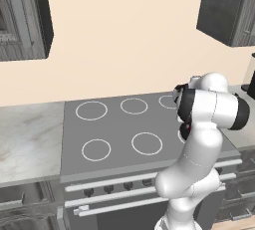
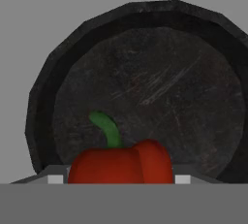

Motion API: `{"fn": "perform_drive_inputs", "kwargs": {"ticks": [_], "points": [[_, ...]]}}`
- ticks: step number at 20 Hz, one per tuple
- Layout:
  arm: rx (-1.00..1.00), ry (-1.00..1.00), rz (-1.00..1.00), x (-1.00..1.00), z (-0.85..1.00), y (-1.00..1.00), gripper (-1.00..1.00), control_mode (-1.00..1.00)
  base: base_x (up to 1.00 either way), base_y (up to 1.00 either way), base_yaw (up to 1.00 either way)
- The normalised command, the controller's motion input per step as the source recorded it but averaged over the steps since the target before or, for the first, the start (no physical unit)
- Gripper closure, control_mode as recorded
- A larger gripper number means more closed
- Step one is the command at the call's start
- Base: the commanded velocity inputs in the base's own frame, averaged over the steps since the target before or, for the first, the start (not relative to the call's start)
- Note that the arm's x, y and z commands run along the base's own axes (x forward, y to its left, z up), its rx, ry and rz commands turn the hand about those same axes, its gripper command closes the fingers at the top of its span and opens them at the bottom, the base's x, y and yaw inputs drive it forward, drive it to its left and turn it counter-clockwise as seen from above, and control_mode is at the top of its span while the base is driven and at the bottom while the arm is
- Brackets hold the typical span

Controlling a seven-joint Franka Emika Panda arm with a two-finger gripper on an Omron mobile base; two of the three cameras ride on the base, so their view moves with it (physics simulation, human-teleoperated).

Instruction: Put the eggplant and bell pepper in the pan. Then turn on the front right burner and set the heat to medium.

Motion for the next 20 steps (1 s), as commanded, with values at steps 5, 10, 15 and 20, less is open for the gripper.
{"fn": "perform_drive_inputs", "kwargs": {"ticks": [5,10,15,20], "points": [[0.04,0.00,0.00,0.00,-0.49,-0.14,1.00,-1.00,0.00,0.00,0.00],[0.04,0.00,0.00,0.00,-0.38,0.00,1.00,-1.00,0.00,0.00,0.00],[0.00,0.01,0.00,0.00,-0.03,0.00,-1.00,-1.00,0.00,0.00,0.00],[0.00,-0.01,0.00,-0.02,0.01,0.00,-1.00,-1.00,0.00,0.00,0.00]]}}
